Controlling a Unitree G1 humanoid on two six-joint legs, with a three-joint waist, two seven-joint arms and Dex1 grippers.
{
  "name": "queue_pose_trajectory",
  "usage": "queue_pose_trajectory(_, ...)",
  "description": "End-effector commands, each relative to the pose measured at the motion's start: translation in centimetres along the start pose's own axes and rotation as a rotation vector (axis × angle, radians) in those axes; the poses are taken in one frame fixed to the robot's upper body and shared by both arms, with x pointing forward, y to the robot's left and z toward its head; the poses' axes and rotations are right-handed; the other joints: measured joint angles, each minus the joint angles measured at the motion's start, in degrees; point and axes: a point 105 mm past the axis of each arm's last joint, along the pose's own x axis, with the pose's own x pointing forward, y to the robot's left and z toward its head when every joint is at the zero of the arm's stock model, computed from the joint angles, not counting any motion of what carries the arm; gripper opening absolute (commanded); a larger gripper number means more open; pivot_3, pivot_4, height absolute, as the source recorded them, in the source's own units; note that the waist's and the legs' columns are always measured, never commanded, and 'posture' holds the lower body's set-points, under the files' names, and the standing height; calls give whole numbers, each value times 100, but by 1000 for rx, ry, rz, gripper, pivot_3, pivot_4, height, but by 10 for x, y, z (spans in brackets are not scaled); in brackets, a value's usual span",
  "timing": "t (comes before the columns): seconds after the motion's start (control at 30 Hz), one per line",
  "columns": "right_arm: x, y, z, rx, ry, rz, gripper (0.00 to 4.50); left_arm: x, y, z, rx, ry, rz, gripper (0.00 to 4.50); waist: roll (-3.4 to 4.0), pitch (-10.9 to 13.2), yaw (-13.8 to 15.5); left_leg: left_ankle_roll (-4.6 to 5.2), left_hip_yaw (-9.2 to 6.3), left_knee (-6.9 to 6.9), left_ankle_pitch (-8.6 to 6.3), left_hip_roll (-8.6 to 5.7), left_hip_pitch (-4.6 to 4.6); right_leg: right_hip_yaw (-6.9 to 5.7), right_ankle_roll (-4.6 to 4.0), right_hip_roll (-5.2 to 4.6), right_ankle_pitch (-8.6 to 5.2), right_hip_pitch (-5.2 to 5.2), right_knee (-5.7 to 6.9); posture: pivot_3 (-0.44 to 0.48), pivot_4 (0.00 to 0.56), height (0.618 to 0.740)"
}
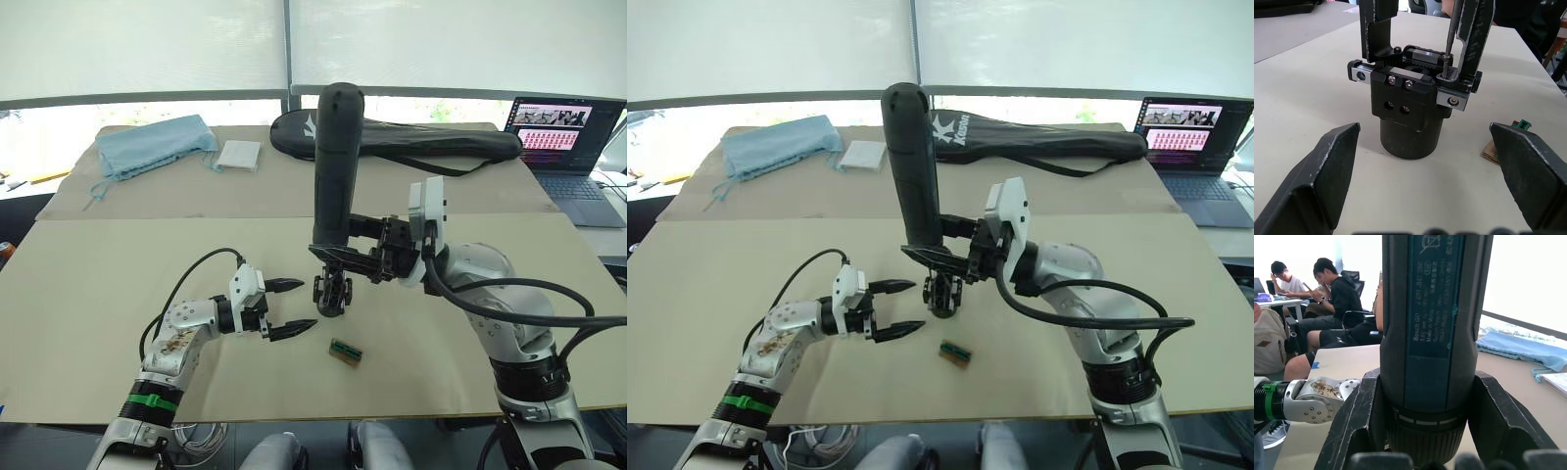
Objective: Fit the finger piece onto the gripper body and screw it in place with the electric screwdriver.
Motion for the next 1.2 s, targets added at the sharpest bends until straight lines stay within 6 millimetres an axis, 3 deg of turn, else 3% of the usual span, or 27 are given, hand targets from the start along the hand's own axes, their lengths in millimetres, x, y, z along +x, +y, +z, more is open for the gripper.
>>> queue_pose_trajectory(0.03,-1,1,16,-61,-29,13,1906,3,-2,10,36,-23,-16,4500,0,0,1,0,0,0,0,0,0,0,0,0,0,0,0,0,150,740)
queue_pose_trajectory(1.2,5,2,9,-46,-17,8,1906,7,0,2,26,-7,-3,4500,0,0,0,0,0,0,0,0,-1,1,0,0,0,-1,-1,0,150,740)
